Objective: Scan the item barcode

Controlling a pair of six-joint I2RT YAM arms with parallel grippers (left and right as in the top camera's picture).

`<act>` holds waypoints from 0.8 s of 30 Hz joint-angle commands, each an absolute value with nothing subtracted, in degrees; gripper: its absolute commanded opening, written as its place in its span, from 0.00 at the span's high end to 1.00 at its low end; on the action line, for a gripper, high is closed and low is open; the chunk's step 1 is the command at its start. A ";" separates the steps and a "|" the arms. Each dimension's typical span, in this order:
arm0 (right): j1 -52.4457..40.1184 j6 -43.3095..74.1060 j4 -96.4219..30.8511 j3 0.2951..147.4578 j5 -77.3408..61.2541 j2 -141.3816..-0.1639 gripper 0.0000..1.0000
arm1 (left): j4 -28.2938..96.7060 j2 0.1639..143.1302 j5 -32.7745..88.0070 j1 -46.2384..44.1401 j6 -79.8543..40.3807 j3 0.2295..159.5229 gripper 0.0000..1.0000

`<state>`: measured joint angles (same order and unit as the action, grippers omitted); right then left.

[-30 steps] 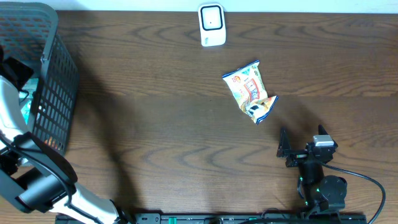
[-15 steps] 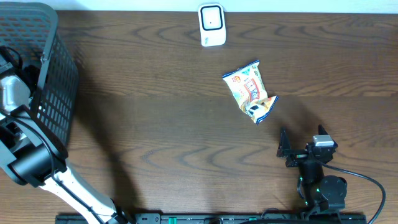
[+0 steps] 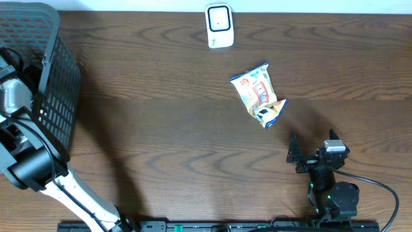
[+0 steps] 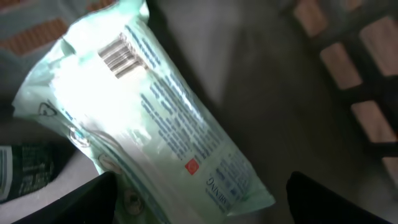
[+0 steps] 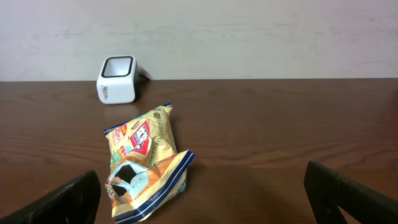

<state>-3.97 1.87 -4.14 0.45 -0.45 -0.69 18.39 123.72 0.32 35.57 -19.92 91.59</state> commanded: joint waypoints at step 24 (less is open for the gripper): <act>-3.64 1.21 -4.32 0.32 -0.38 -0.38 0.01 | 27.03 114.30 -5.15 35.73 -24.51 92.05 0.93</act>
<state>-3.97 1.89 -4.12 0.45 -0.45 -0.69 26.22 121.56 -4.01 35.46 -21.65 91.90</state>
